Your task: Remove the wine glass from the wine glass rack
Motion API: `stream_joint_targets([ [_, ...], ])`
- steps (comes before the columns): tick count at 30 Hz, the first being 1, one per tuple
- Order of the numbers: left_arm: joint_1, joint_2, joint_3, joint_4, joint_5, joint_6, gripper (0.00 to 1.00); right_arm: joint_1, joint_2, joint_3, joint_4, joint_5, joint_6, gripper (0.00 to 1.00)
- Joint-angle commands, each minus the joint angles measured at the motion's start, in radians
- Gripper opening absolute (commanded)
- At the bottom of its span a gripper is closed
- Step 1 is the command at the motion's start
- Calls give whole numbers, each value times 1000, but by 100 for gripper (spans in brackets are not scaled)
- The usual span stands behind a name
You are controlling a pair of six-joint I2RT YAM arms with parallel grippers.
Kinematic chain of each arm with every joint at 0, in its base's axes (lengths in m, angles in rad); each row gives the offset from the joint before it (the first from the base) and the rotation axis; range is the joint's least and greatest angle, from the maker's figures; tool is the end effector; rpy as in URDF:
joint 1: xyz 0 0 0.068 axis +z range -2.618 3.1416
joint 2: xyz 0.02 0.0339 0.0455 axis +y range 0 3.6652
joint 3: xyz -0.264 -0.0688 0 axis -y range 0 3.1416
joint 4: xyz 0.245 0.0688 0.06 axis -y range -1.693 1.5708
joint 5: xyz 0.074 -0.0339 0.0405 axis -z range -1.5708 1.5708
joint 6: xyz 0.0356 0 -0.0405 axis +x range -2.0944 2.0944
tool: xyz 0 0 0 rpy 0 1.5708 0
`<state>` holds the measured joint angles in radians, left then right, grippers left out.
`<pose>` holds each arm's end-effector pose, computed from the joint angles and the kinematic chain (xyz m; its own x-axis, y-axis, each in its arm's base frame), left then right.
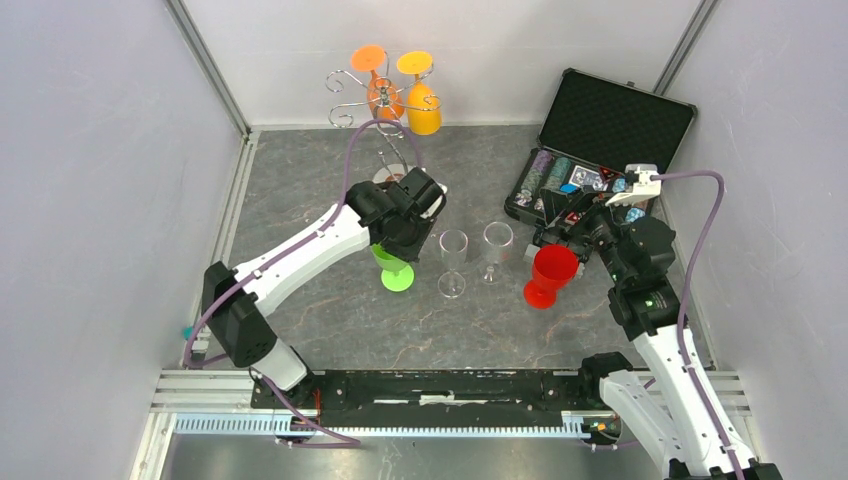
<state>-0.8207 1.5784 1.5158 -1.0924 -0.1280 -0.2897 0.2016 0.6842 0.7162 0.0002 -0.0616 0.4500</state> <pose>0.2177 -0.2269 0.3221 -0.7949 0.4375 -0.4204 0.4836 0.8753 -0.0035 0.1640 0.0358 0.3517 -0.0848 0.4258 -0.9008 -0.2480 0.8666 0.4330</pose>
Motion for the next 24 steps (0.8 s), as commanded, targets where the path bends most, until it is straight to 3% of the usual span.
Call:
stream_joint_targets([
  [1, -5, 10, -30, 85, 14, 11, 2, -2, -17, -10, 8, 20, 8, 90],
  [13, -6, 10, -89, 135, 30, 10, 12, -3, -25, -30, 8, 21, 29, 90],
  [19, -6, -25, -74, 137, 39, 16, 32, -3, -37, -34, 5, 21, 37, 90],
  [24, -5, -77, -47, 141, 47, 30, 41, -1, -44, -32, 2, 22, 40, 89],
])
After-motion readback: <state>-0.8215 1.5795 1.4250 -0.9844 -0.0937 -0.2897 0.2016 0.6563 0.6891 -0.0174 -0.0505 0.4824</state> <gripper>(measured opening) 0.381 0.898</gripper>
